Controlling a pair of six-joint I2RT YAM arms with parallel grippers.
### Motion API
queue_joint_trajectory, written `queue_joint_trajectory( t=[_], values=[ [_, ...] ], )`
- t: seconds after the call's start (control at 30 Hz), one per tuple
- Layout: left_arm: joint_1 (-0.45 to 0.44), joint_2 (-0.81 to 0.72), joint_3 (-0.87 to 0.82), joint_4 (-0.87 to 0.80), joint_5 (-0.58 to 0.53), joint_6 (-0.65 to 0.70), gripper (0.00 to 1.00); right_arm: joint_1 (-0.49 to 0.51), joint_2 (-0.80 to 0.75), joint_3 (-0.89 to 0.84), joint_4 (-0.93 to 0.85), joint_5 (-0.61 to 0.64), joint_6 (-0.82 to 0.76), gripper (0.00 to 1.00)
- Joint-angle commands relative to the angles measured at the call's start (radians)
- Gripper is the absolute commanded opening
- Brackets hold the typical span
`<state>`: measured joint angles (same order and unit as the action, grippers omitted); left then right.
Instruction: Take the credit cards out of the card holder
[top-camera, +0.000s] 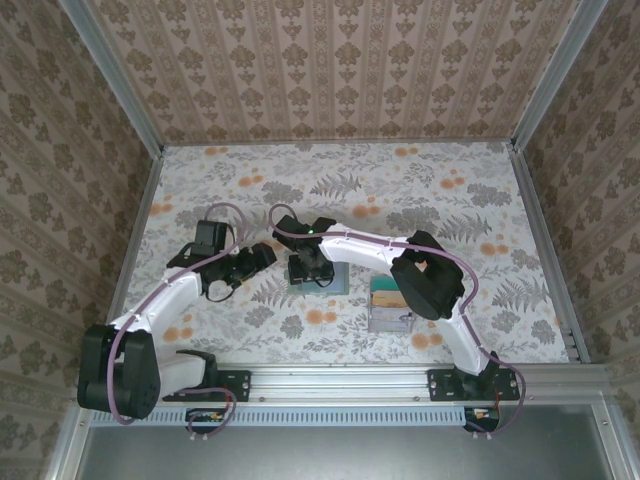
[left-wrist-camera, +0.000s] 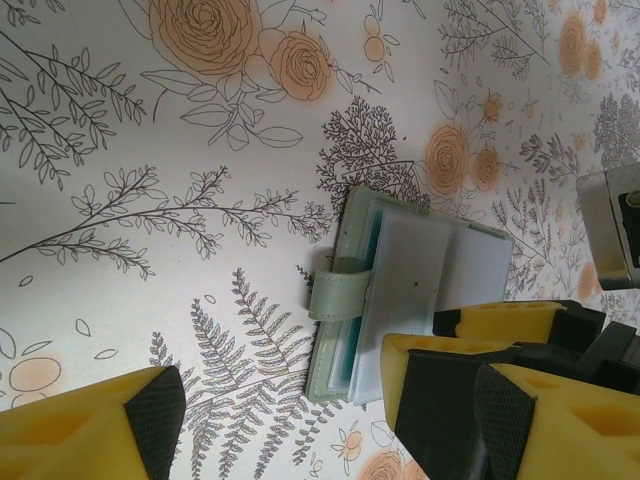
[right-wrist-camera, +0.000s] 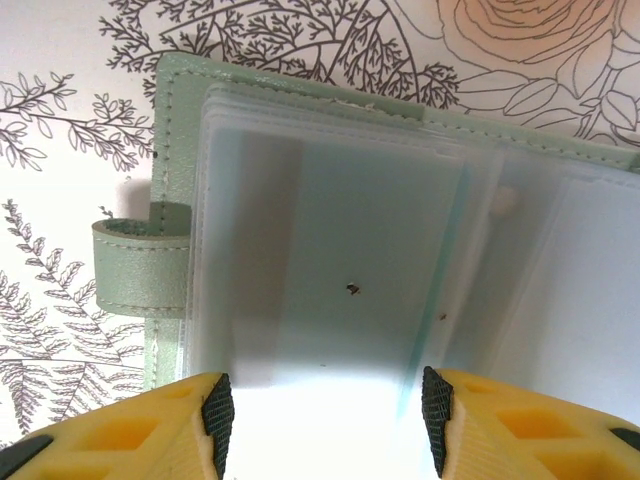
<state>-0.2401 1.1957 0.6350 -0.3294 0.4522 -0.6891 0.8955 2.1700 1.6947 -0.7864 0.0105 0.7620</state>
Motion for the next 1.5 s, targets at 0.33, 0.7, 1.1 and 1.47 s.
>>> queue_joint_trajectory(
  t=[0.33,0.7,1.1,1.47],
  values=[
    [0.008,-0.006,-0.012,0.000,0.011,-0.004,0.80,0.015,0.046,0.033,-0.008,-0.045,-0.007,0.65],
    [0.009,-0.005,-0.013,-0.002,0.013,-0.007,0.81,0.014,0.060,0.016,-0.033,-0.022,-0.013,0.54],
    [0.007,-0.013,-0.014,-0.001,0.016,-0.009,0.81,0.007,-0.006,-0.031,-0.024,0.021,-0.010,0.31],
    [0.007,-0.020,-0.015,0.000,0.019,-0.011,0.81,-0.011,-0.071,-0.069,-0.016,0.057,-0.008,0.25]
  ],
)
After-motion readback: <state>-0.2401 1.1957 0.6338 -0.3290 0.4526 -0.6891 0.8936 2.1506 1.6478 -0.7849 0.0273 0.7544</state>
